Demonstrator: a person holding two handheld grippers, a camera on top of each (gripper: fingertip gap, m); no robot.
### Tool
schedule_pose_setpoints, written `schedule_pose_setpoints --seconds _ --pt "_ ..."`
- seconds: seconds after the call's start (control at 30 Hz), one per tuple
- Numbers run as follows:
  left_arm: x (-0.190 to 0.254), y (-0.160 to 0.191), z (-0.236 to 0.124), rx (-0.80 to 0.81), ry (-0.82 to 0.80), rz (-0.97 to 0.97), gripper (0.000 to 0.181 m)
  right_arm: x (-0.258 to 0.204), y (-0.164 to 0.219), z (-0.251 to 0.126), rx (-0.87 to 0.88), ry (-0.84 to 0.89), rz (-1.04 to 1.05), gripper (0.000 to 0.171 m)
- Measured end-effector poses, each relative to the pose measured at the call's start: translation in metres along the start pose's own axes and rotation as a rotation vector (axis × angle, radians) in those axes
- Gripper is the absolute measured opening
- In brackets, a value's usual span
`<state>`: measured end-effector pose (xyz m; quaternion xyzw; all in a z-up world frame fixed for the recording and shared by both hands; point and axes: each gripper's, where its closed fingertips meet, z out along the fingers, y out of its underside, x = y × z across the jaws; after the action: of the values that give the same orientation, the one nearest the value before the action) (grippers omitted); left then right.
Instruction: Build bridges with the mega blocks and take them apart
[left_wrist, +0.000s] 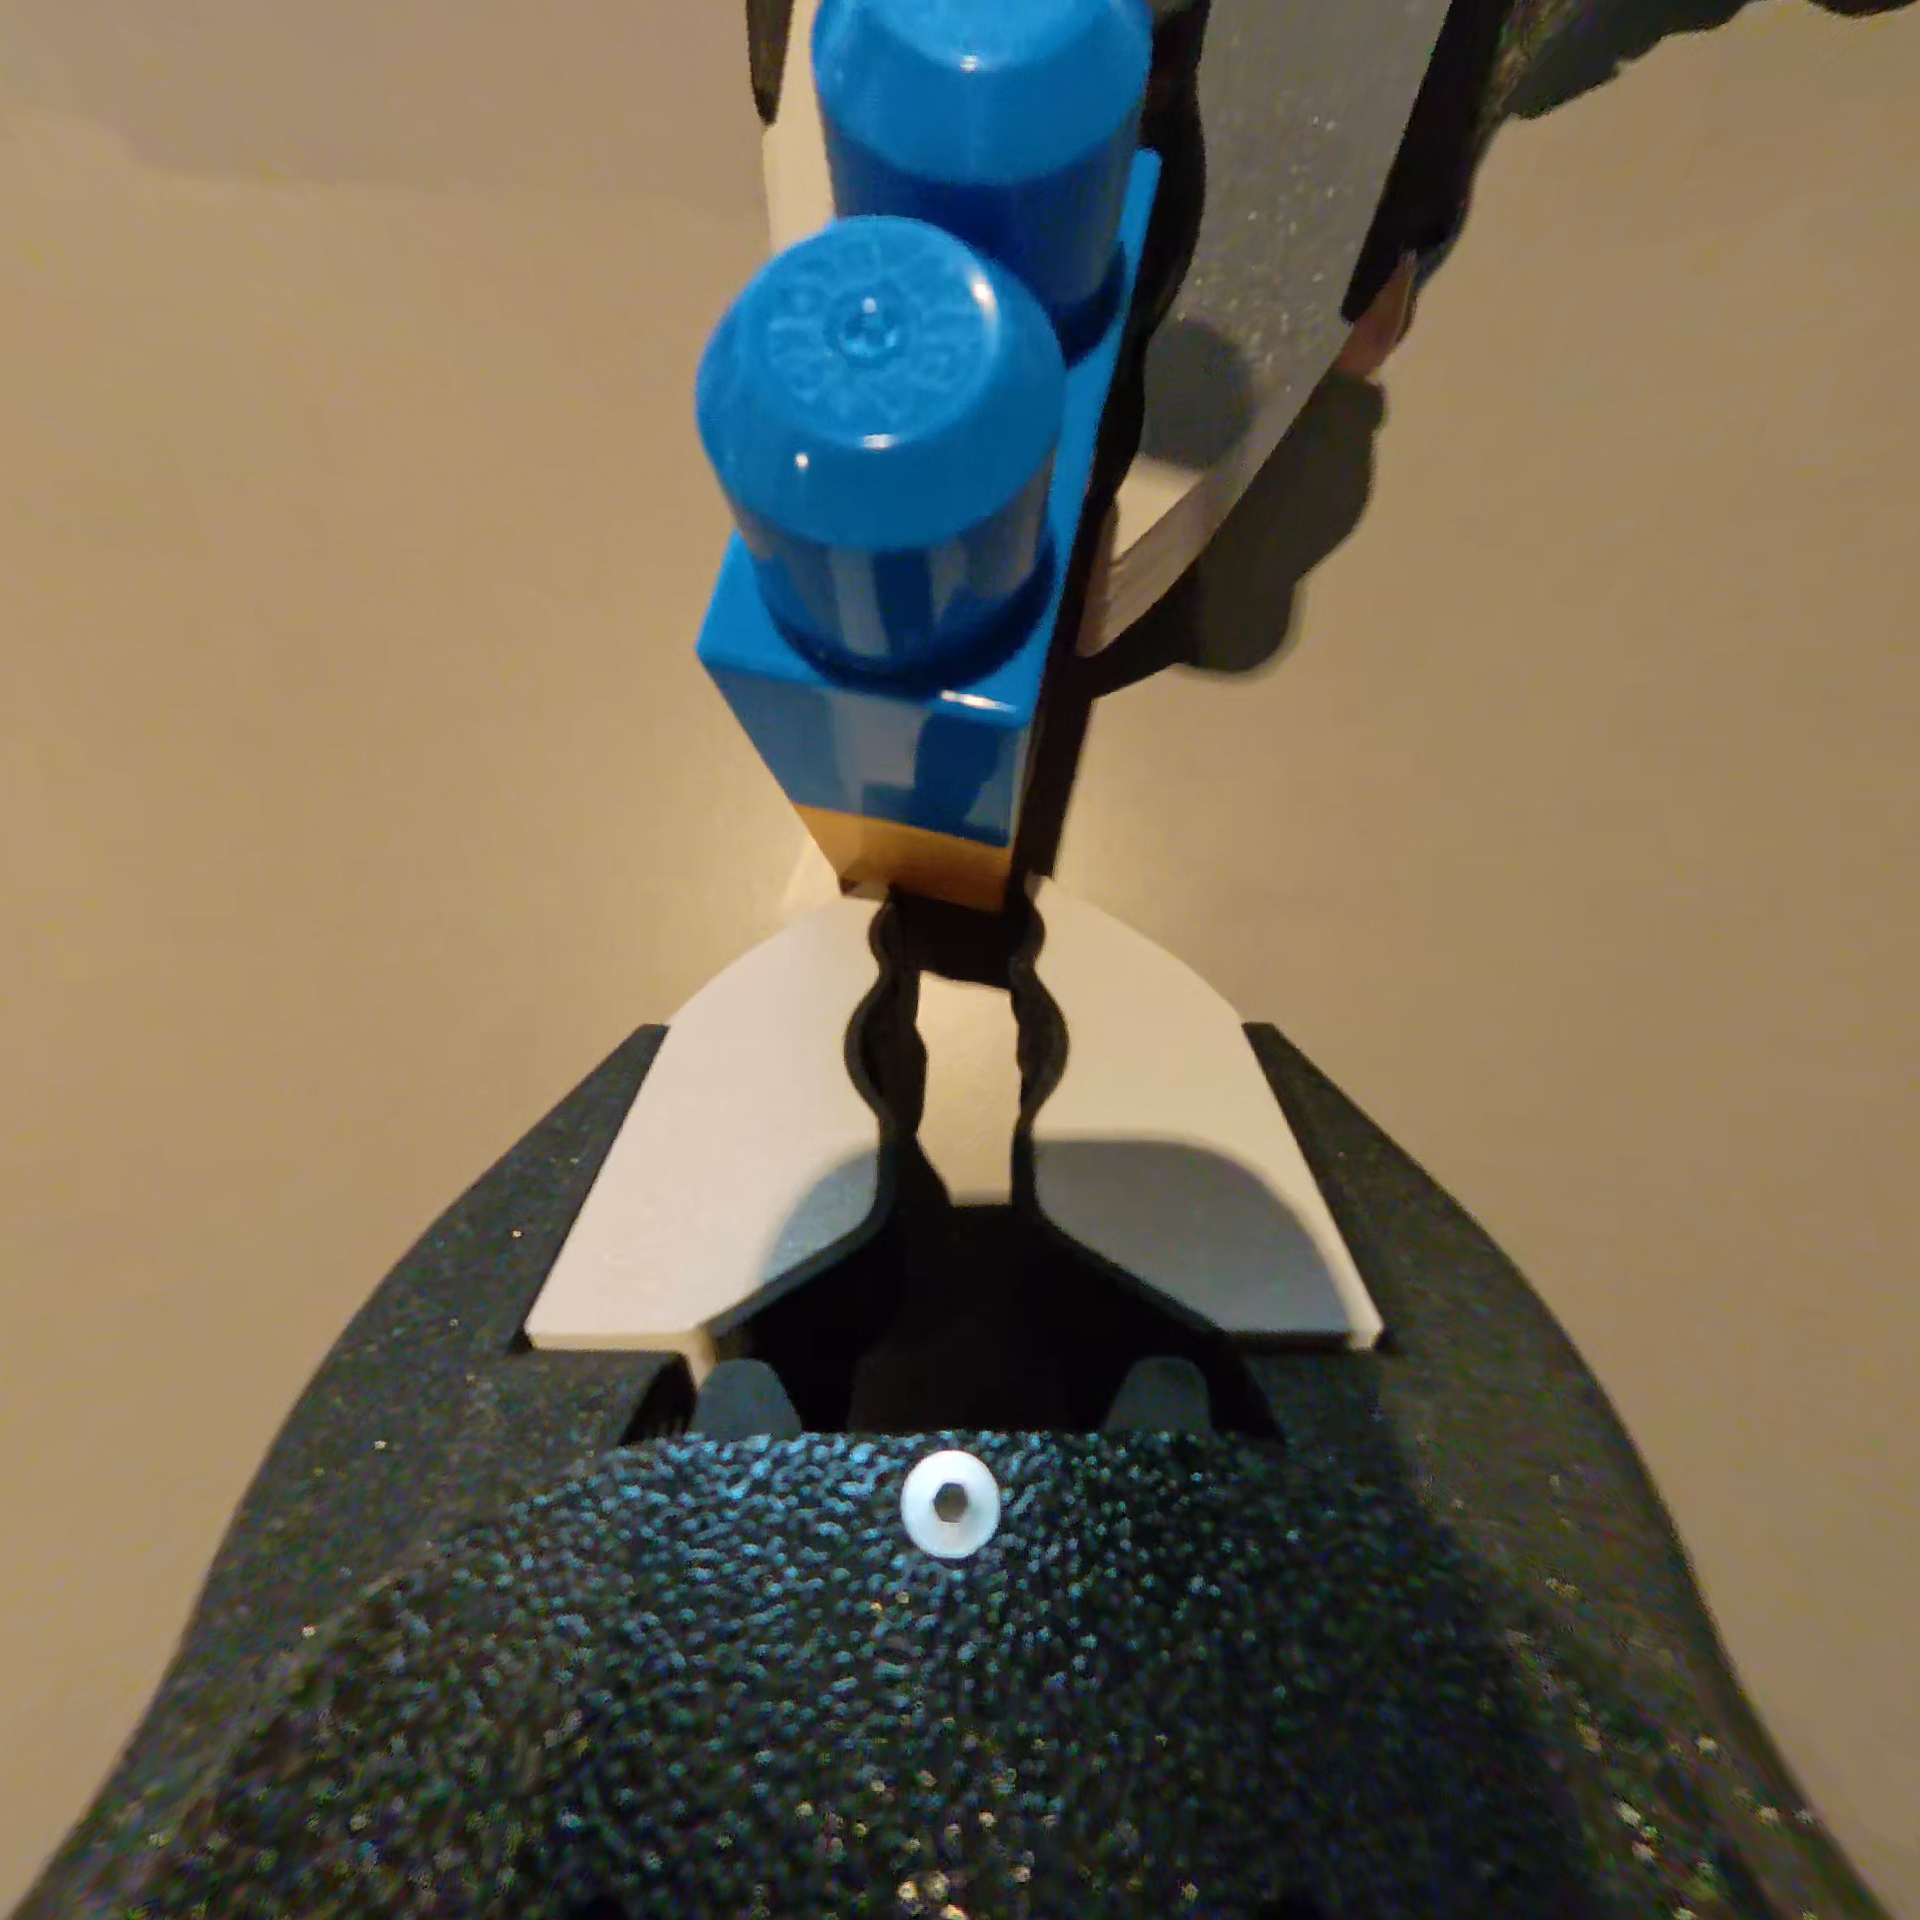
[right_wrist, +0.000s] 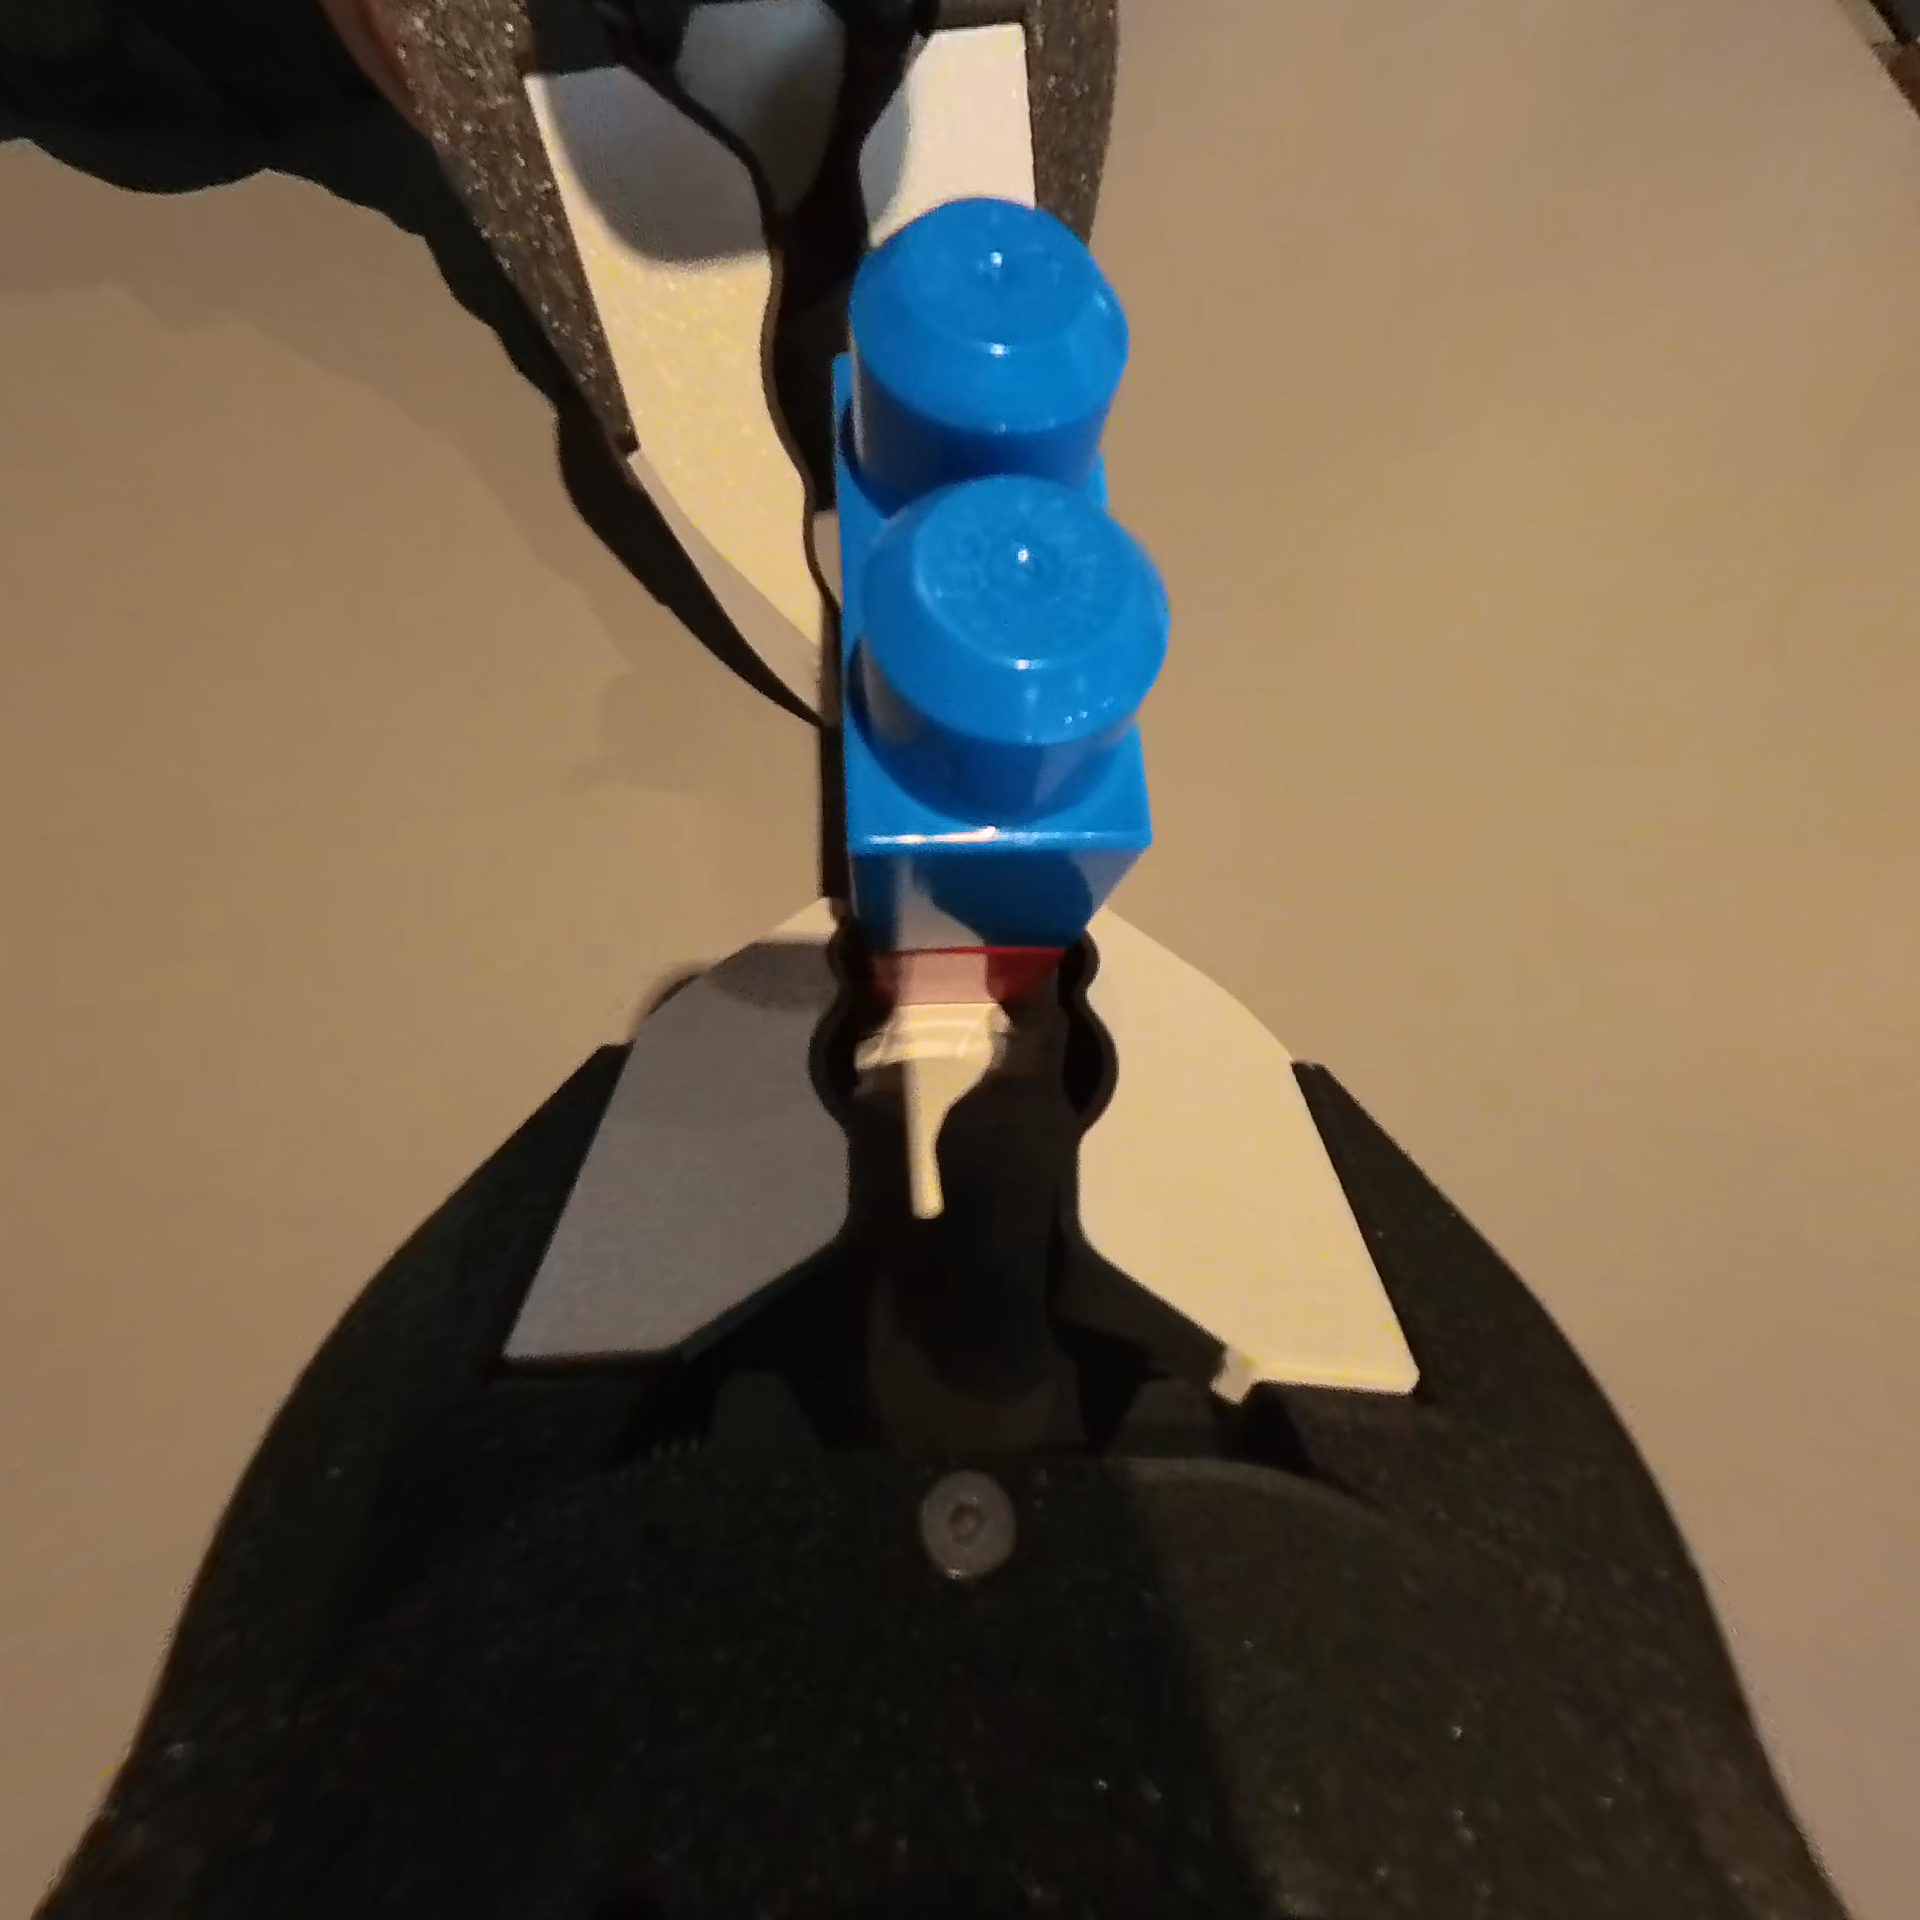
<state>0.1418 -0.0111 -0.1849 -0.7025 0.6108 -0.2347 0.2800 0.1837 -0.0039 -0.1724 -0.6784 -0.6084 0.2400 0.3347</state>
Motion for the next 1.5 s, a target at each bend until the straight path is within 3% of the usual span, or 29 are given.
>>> schedule_pose_setpoints --seconds 0.47,0.73,1.13,1.5 --pt "-0.001 0.000 0.000 0.004 0.007 0.000 0.014 0.000 0.001 0.000 -0.007 -0.009 0.010 0.037" --pt "-0.009 0.004 -0.006 -0.025 -0.042 0.010 0.028 -0.006 0.007 0.001 -0.046 -0.026 -0.045 0.050" --pt "0.000 -0.003 -0.008 -0.004 -0.015 0.047 0.028 0.009 -0.021 -0.013 0.114 0.070 -0.015 0.054" --pt "0.010 -0.002 -0.001 -0.031 0.020 0.092 0.027 0.008 -0.027 -0.012 0.167 0.053 0.015 0.051"
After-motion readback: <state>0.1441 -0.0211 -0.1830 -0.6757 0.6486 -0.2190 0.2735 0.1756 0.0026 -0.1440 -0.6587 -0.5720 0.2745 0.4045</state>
